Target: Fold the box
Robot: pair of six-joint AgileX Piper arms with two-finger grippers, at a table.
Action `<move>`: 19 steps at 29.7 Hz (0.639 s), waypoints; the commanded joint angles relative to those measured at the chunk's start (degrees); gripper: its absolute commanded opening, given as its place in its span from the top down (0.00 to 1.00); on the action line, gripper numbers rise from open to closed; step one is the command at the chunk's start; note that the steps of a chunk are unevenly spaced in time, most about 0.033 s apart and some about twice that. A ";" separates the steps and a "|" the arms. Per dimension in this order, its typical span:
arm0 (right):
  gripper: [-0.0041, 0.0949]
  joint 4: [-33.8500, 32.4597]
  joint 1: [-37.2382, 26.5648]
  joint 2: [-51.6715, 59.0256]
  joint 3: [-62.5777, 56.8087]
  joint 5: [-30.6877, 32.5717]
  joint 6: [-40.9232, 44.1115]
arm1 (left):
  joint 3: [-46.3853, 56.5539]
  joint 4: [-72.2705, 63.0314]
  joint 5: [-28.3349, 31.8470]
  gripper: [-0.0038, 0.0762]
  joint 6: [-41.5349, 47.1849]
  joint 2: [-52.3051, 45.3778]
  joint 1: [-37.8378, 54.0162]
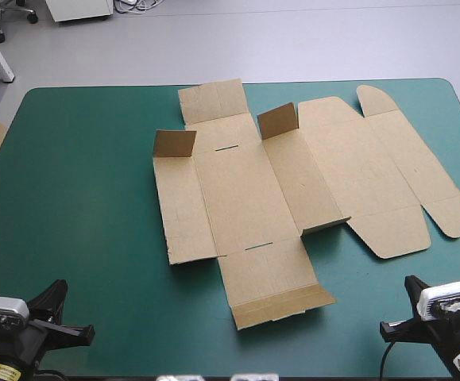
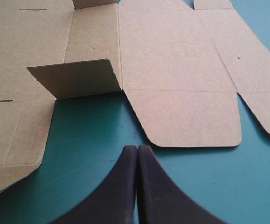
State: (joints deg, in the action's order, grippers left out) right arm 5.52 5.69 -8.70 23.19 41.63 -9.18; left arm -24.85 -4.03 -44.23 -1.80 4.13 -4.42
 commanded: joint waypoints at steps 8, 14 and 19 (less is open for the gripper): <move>0.98 0.01 -0.46 -1.12 1.53 -4.05 -0.47 | -1.19 -0.55 4.07 0.96 0.23 1.37 -0.31; 0.98 0.46 -0.46 -1.36 1.53 -3.93 -0.34 | -2.36 -2.87 3.96 0.96 0.23 2.29 -0.31; 0.98 1.30 -0.46 -5.19 3.47 -3.93 -0.03 | -7.10 -3.68 3.72 0.96 -0.21 9.82 -0.31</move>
State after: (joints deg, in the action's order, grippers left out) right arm 6.18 5.69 -10.62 23.53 41.69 -9.13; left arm -27.78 -6.59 -44.46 -1.80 9.17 -4.42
